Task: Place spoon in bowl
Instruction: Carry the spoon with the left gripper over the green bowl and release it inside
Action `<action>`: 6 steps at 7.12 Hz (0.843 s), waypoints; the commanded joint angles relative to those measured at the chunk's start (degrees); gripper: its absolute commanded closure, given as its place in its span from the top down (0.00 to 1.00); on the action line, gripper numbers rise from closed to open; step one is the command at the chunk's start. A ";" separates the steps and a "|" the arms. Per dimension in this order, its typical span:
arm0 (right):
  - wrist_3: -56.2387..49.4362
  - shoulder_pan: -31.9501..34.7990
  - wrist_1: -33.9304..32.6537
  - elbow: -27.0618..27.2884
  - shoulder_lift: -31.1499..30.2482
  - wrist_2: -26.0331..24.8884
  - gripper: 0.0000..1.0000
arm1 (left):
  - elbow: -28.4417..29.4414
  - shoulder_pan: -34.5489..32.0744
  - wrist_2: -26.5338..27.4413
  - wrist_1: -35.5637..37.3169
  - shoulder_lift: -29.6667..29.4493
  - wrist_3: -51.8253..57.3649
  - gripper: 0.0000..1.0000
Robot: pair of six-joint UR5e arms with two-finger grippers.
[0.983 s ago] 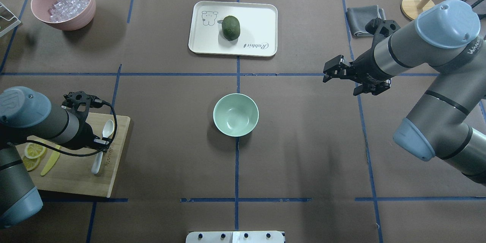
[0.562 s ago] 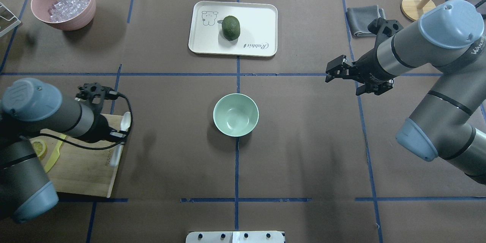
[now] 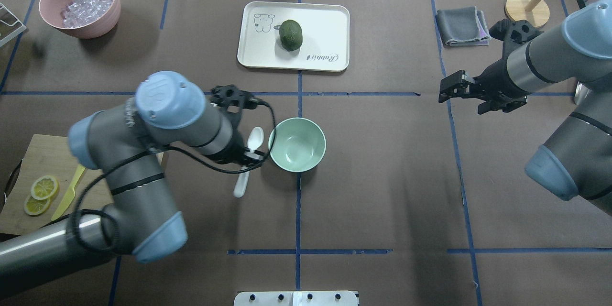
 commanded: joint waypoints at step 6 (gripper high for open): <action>-1.94 0.15 0.00 -0.32 -0.92 -0.09 1.00 | 8.65 1.53 3.29 0.84 -9.13 -0.06 0.28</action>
